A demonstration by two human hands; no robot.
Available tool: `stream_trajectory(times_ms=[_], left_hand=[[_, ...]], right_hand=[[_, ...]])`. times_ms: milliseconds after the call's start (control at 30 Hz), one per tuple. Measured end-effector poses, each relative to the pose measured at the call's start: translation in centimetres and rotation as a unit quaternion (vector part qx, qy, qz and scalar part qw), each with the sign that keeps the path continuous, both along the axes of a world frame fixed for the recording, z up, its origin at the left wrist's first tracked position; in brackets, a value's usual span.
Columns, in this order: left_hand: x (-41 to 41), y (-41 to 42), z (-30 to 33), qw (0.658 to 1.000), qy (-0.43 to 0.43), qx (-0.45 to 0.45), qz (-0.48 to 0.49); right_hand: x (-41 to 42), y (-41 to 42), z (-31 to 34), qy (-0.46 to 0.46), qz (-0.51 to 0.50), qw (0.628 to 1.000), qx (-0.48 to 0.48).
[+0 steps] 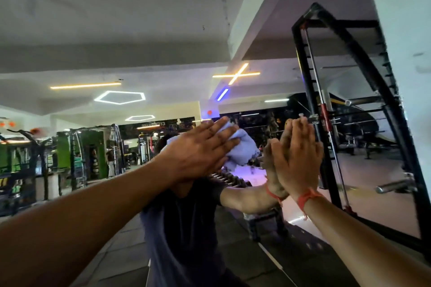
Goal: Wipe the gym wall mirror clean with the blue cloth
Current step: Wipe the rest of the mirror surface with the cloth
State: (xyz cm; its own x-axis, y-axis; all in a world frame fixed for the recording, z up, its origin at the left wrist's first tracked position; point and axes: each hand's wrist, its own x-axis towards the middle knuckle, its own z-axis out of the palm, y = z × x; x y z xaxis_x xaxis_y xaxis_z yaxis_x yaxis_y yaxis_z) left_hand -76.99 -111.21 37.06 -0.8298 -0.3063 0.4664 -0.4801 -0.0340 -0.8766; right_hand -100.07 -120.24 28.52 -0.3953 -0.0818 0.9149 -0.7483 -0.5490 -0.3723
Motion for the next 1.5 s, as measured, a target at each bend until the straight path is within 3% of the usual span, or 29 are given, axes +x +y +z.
stream_trajectory(times_ms=[67,167,233,400,500,567,667,700,767,900,967,1033,1100,1200,1333,1400,1500], left_hand=[[-2.1,-0.4,3.8,0.999,0.033,-0.032,0.027],[-6.1,-0.6,8.0,0.973,0.218,-0.046,0.060],[-7.6,-1.5,7.3,0.961,0.269,-0.035,0.056],[-5.9,-2.4,-1.0,0.997,0.080,-0.004,-0.020],[-5.0,-2.1,0.0,0.999,0.009,0.029,-0.010],[-4.8,-2.3,3.1,1.000,-0.020,-0.015,-0.001],[-5.8,-2.0,8.7,0.991,0.118,-0.067,0.019],[-6.7,-1.9,9.2,0.982,0.175,-0.069,0.020],[-8.8,-2.4,7.2,0.975,0.211,-0.065,0.029],[-9.0,-3.3,1.0,0.998,0.042,0.044,0.016],[-8.8,-2.9,2.5,0.997,-0.007,0.072,-0.001],[-9.0,-3.0,6.0,0.999,0.029,0.025,-0.007],[-10.3,-3.0,9.3,0.990,0.138,-0.034,0.005],[-12.4,-4.2,9.0,0.972,0.236,-0.005,-0.006],[-12.2,-4.2,3.4,0.990,0.123,0.063,-0.042],[-11.2,-3.6,3.9,0.993,0.063,0.077,-0.059],[-10.0,-3.8,6.7,0.994,0.092,0.050,-0.016]], right_hand=[[0.3,-0.3,-0.3,0.013,-0.013,1.000,0.025],[0.0,-1.2,-0.6,0.017,-0.015,0.998,0.058],[-0.1,-1.5,-0.7,0.013,-0.017,0.998,0.061],[-1.2,-2.6,-1.1,0.055,-0.032,0.996,0.055],[-1.5,-3.5,-1.3,0.067,-0.050,0.995,0.062],[-1.2,-3.9,-1.3,0.060,-0.065,0.994,0.063],[-0.1,-4.0,-1.1,0.039,-0.038,0.998,0.037],[0.1,-4.2,-1.1,0.031,-0.035,0.999,0.028],[-0.2,-3.8,-1.2,0.045,-0.041,0.997,0.049],[-2.3,-3.1,-1.5,0.092,-0.009,0.993,0.073],[-2.2,-2.6,-1.3,0.083,-0.013,0.994,0.074],[-1.5,-3.2,-1.3,0.081,-0.035,0.992,0.091],[-0.7,-4.2,-1.2,0.068,-0.034,0.991,0.110],[-1.3,-4.1,-1.2,0.074,-0.053,0.989,0.118],[-2.2,-1.1,-1.0,0.112,-0.014,0.985,0.127],[-2.2,-0.5,-0.8,0.108,-0.009,0.986,0.126],[-2.3,-0.7,-0.9,0.120,-0.027,0.982,0.142]])
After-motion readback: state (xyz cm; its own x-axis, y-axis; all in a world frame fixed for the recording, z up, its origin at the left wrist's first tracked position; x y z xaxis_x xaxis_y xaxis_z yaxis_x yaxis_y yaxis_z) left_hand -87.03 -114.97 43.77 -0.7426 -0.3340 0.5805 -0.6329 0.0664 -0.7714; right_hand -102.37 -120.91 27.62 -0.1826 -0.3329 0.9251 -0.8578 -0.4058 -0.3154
